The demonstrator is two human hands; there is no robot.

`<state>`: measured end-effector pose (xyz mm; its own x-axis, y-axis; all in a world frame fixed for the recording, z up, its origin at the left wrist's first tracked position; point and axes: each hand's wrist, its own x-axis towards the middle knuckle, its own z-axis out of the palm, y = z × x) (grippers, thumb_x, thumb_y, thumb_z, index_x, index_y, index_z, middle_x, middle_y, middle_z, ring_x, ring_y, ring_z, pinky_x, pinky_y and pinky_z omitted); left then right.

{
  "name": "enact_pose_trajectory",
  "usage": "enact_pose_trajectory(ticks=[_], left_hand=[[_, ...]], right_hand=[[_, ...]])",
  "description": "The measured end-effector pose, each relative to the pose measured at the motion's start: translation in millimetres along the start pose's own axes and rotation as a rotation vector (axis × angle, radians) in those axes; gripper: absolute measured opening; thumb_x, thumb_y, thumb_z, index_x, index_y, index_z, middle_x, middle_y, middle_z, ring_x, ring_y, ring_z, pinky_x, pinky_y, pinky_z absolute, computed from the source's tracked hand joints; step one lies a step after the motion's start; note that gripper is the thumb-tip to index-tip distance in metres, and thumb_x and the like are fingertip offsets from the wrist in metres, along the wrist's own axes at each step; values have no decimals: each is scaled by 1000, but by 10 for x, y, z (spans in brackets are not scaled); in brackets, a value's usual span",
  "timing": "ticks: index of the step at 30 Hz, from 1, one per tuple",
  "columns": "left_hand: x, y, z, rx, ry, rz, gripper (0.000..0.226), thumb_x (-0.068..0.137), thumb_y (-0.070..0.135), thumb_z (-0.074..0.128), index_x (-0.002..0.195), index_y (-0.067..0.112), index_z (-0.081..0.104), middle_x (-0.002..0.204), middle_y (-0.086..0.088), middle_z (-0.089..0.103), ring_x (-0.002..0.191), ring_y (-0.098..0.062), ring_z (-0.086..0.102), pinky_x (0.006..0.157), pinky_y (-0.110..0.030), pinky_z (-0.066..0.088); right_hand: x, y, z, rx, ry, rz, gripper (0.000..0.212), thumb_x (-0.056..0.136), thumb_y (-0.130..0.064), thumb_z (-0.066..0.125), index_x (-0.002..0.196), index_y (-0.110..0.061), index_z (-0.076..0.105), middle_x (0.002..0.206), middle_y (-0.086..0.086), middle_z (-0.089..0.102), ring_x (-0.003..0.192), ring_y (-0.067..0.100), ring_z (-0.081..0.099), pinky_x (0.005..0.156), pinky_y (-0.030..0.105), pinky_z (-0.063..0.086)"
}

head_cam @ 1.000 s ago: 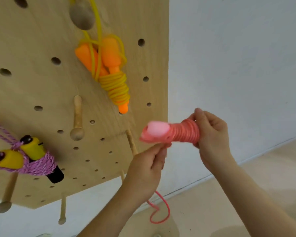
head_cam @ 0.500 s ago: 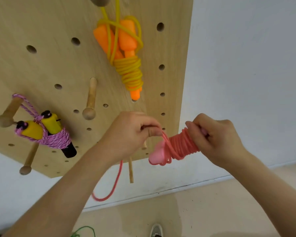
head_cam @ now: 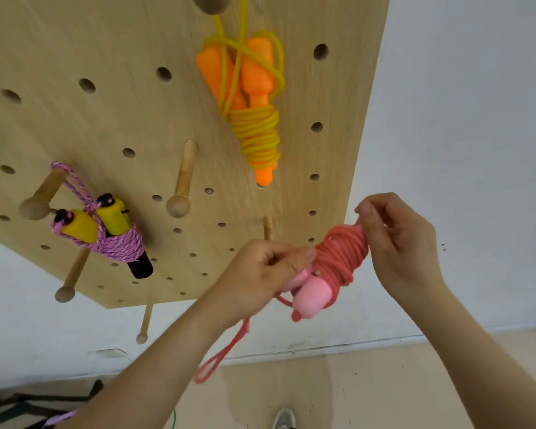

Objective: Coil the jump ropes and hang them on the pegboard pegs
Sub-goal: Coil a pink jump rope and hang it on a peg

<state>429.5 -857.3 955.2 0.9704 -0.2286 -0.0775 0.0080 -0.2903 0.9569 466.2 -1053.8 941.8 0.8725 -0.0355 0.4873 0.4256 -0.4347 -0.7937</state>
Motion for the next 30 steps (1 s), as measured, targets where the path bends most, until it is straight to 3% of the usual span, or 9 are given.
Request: enact_pose_trajectory(ticks=[3,5,7,10,14,18,24,28,30], left_hand=[[-124,-86,49,747,16,284,52,82,67,39,75,22,65,58,2,59,51,-8,50,49,-22,34],[-163,-117,61,1059,-22,401,56,83,67,29,74,23,63,56,5,59,48,-12,53,44,-24,32],[-179,-162,74,1157,-49,435,62,86,68,24,72,22,63,55,4,58,45,-14,51,42,-24,30],[-156,-122,-41,916,-35,278,58,83,70,28,76,24,62,61,4,60,52,-13,49,51,-29,31],[-129,-17,-105,357,28,69,53,85,63,53,79,14,72,64,5,67,57,-7,58,57,-28,45],[-122,76,-71,-59,15,-163,49,82,55,58,72,10,73,64,-6,66,57,-12,59,54,-24,44],[-66,72,-66,-398,32,-370,34,92,24,59,60,12,62,47,-3,40,37,-9,31,40,-21,13],[-59,96,-5,-331,151,-216,28,91,-3,51,82,17,69,69,-15,51,40,-8,35,38,-18,21],[-67,78,25,-215,185,-115,27,90,-3,53,84,16,71,61,-11,52,44,-10,36,42,-18,25]], right_hand=[[-87,-115,-72,-418,-337,-210,37,89,-45,52,122,-29,53,125,-5,52,97,6,56,92,36,46],[-139,-282,-63,-592,-634,-385,42,88,-43,43,128,-34,48,134,-10,48,116,4,51,107,48,35],[-93,-413,-97,-659,-933,-337,40,93,-40,39,132,-39,43,135,-21,45,126,-4,41,117,48,19],[-74,-403,-173,-641,-1130,-244,54,88,-44,54,137,-40,32,138,-24,36,129,-5,32,119,38,8],[-297,-274,38,-736,-703,-480,95,64,-49,79,142,-12,38,140,0,51,135,19,44,106,54,33],[-285,-123,161,-556,-388,-703,66,84,-46,66,137,-13,43,111,-1,67,113,20,61,102,51,36],[-184,-73,80,-330,-396,-700,52,88,-44,62,126,-13,47,100,2,67,90,20,60,100,35,40],[-156,-53,47,-206,-381,-540,41,80,-33,66,115,-16,55,99,-3,67,88,11,55,87,15,37],[-170,-67,27,-157,-383,-423,38,78,-34,62,113,-21,56,98,-13,66,85,3,54,82,7,35]])
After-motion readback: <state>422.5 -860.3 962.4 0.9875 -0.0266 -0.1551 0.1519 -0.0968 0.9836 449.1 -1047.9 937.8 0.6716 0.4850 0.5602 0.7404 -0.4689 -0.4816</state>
